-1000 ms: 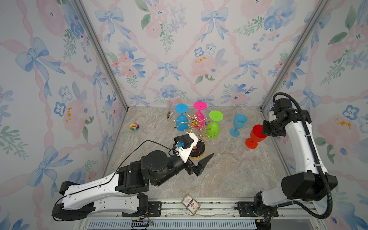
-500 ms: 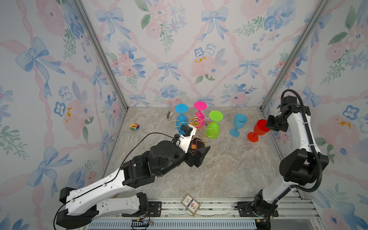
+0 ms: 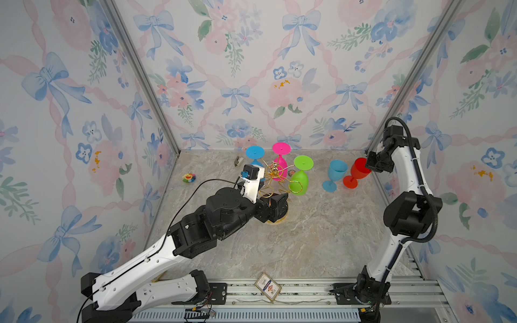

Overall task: Take the wine glass off the wine glass rack
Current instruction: Place the wine glass at the top-right of the table.

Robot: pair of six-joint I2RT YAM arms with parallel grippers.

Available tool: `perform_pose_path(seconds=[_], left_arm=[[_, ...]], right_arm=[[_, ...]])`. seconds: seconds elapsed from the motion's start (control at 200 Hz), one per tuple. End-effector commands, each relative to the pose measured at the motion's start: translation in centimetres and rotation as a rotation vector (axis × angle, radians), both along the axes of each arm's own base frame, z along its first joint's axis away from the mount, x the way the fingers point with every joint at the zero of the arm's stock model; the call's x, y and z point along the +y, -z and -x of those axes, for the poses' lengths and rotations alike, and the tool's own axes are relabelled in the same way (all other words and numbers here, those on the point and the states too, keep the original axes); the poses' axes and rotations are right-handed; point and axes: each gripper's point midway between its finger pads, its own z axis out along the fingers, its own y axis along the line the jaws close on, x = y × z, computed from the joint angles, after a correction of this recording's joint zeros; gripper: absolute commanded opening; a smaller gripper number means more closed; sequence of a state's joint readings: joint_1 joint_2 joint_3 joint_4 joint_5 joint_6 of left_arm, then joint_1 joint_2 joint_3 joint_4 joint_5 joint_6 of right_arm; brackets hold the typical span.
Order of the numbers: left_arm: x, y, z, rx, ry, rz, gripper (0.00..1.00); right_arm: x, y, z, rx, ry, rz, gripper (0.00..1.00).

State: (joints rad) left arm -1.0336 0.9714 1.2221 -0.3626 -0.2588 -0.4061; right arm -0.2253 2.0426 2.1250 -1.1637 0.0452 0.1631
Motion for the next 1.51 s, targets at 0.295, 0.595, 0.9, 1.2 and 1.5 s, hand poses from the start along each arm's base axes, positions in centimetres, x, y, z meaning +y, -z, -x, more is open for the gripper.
perform_pose_path(seconds=[0.295,0.595,0.9,1.2,1.5], left_arm=[[0.7,-0.4,0.0,-0.003,0.007,0.017,0.98],[0.4,-0.3,-0.3,-0.008,0.008,0.002,0.98],[0.3,-0.2,-0.6,-0.007,0.004,-0.005,0.98],[0.3,-0.4,-0.9,-0.021,-0.003,-0.018,0.98],[-0.2,-0.2,-1.1,-0.017,0.01,-0.029,0.98]], right_arm=[[-0.2,0.6,-0.2,0.089,-0.033,0.018,0.0],[0.0,2.0,-0.2,0.13,-0.05,0.012,0.0],[0.3,2.6,-0.5,0.142,-0.06,0.011,0.0],[0.3,3.1,-0.5,0.164,-0.066,0.015,0.0],[0.5,3.2,-0.4,0.173,-0.075,0.023,0.04]])
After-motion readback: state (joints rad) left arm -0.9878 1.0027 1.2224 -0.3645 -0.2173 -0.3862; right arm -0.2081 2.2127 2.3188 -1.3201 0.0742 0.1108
